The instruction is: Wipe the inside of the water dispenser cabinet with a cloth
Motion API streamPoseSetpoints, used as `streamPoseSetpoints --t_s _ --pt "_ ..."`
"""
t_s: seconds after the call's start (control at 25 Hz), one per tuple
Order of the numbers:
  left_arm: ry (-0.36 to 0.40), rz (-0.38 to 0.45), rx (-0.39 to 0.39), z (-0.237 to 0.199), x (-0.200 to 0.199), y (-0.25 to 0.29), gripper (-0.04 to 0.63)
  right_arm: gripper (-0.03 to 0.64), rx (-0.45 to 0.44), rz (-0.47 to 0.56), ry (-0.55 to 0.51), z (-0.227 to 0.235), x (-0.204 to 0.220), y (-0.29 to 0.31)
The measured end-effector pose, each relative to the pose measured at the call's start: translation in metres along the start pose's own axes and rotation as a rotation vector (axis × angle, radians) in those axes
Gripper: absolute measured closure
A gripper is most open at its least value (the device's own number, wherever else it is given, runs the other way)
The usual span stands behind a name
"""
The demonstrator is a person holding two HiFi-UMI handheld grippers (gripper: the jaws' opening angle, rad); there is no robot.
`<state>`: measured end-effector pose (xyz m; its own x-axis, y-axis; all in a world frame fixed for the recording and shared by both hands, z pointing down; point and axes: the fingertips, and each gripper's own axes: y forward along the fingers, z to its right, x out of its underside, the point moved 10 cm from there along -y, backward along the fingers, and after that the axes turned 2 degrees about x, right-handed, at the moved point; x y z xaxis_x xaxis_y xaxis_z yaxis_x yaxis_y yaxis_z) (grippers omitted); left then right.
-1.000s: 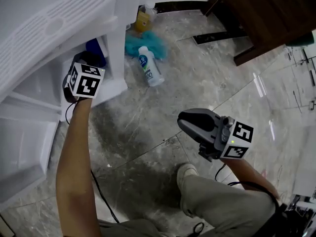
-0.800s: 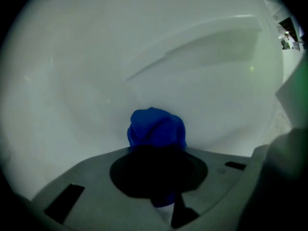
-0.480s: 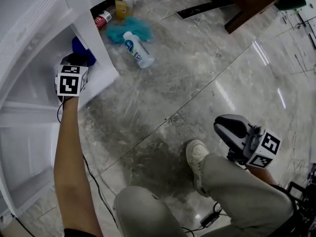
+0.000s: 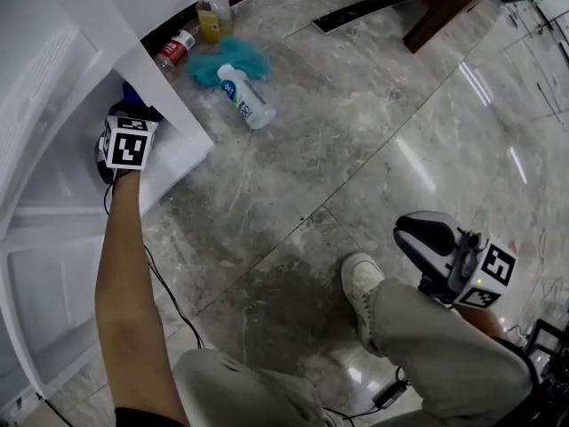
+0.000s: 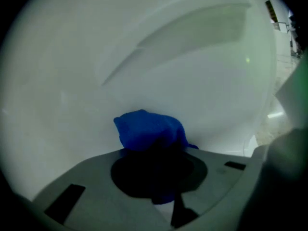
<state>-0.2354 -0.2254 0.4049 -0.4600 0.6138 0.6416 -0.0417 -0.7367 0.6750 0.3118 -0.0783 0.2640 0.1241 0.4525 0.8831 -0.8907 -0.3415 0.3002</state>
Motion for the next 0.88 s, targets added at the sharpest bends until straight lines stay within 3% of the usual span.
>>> streamPoseSetpoints --t_s 0.12,0.24,0.36,0.56,0.88 --pt "0.017 -0.011 0.010 -0.006 -0.003 0.003 0.532 0.575 0.021 0.016 0.011 0.003 0.002 -0.009" --pt "-0.048 0.042 0.005 0.000 -0.002 -0.008 0.532 0.575 0.039 0.028 0.035 0.002 0.008 -0.017" --pt "-0.151 0.197 -0.020 0.009 0.003 -0.028 0.534 0.575 0.046 0.048 0.052 -0.001 0.015 -0.022" --pt "-0.290 0.483 -0.129 0.013 0.002 -0.073 0.533 0.575 0.041 0.069 0.073 -0.002 0.027 -0.024" --pt "-0.363 0.786 -0.199 -0.008 -0.048 -0.130 0.533 0.575 0.019 0.133 0.093 -0.003 0.025 -0.013"
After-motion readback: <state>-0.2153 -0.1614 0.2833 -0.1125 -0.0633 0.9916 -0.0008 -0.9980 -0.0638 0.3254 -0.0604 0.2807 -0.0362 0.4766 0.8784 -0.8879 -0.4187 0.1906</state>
